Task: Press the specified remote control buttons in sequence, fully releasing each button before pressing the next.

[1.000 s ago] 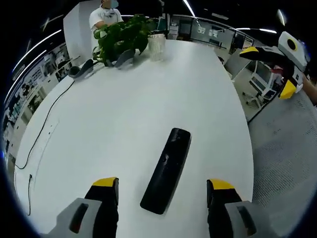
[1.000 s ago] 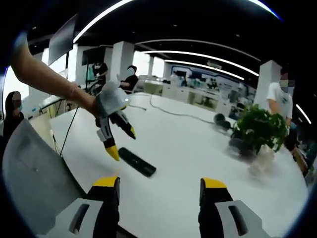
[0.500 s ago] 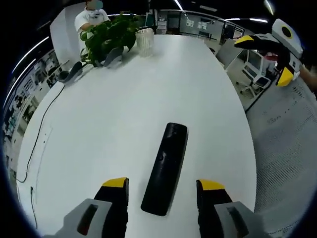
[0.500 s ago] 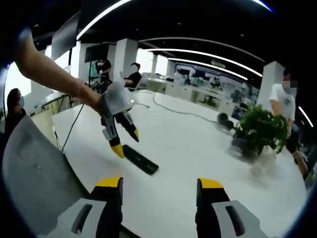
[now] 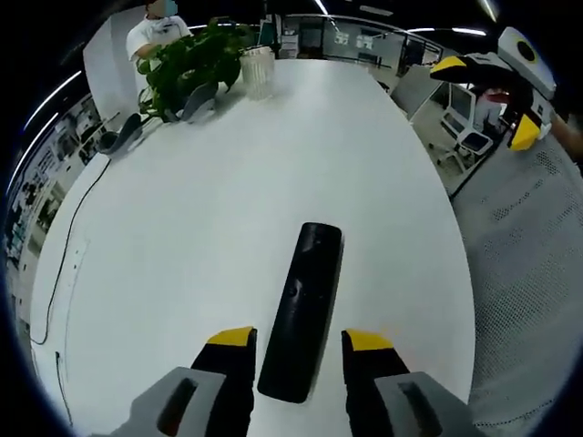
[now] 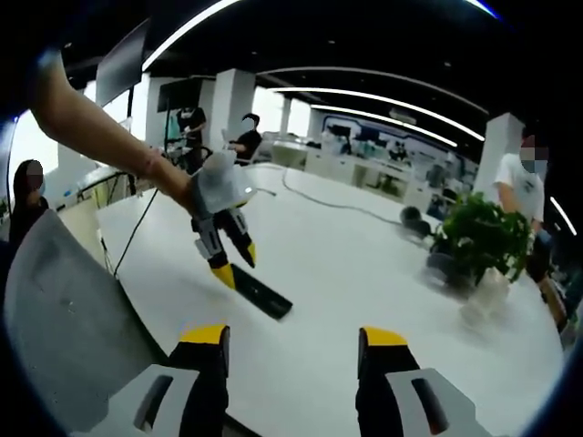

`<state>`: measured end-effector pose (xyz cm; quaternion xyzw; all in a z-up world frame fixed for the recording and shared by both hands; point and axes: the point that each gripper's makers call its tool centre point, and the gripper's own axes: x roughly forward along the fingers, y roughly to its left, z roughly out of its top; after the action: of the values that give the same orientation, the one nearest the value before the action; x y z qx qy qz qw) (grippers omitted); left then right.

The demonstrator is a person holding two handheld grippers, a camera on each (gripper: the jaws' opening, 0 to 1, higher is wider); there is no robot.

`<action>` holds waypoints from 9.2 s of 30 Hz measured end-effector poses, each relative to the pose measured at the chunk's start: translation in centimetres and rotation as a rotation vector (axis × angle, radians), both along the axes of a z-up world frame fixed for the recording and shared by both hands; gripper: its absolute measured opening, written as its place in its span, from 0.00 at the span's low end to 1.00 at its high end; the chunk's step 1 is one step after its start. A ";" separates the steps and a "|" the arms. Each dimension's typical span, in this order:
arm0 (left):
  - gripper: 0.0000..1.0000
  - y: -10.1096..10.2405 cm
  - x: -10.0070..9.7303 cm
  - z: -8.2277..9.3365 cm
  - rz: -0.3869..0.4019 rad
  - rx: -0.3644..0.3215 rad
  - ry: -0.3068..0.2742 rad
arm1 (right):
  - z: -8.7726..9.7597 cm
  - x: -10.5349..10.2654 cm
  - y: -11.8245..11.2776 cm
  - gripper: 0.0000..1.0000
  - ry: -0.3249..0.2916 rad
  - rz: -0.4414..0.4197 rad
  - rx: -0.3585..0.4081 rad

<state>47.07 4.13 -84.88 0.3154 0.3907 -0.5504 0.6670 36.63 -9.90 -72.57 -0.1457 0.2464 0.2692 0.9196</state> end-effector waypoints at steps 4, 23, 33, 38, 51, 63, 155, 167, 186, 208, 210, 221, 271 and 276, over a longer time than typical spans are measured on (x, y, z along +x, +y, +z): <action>0.34 -0.2 0.0 -0.2 -0.005 0.001 0.003 | 0.0 0.0 0.0 0.53 0.002 0.002 -0.002; 0.26 -0.6 0.0 -1.3 -0.052 0.028 -0.010 | -0.1 -0.1 0.1 0.51 0.007 0.008 -0.006; 0.26 -0.5 0.1 -1.6 -0.055 0.047 -0.027 | -0.1 -0.1 0.1 0.51 0.008 0.009 -0.007; 0.25 -0.5 0.1 -1.6 -0.044 0.046 -0.025 | -0.1 -0.1 0.1 0.51 0.006 0.007 -0.007; 0.24 0.0 -1.4 -1.7 -0.036 0.050 0.018 | -0.1 -0.1 0.2 0.51 0.003 0.013 -0.010; 0.25 0.5 -2.9 -1.6 -0.016 0.036 0.035 | -0.2 -0.2 0.6 0.50 0.004 0.036 -0.023; 0.25 1.9 -12.7 -1.6 0.160 -0.068 -0.025 | -4.2 -3.4 2.7 0.27 0.245 0.200 -0.071; 0.25 1.9 -12.8 -1.6 0.195 -0.075 -0.025 | -4.7 -5.2 4.3 0.24 0.352 0.282 0.015; 0.25 1.8 -13.0 -1.6 0.171 -0.084 -0.031 | -3.3 -1.2 9.9 0.02 0.420 0.373 0.240; 0.25 1.8 -13.0 -1.5 0.158 -0.085 -0.029 | -10.5 -0.6 10.1 0.00 0.456 0.475 -0.100; 0.25 1.8 -13.0 -1.5 0.158 -0.085 -0.029 | -10.5 -0.4 9.8 0.00 0.443 0.471 -0.119; 0.25 1.9 -13.0 -1.6 0.150 -0.086 -0.030 | -11.3 -0.5 8.5 0.00 0.438 0.458 -0.199; 0.25 1.2 -13.8 -1.5 0.039 -0.117 -0.028 | -12.9 -1.7 8.9 0.00 0.405 0.572 -0.326; 0.25 1.2 -13.8 -1.5 0.040 -0.117 -0.028 | -12.9 -1.7 8.9 0.00 0.411 0.567 -0.320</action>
<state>33.23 5.37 -86.37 0.2756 0.3547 -0.5543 0.7007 34.94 -1.03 -85.51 -0.2928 0.4146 0.4944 0.7057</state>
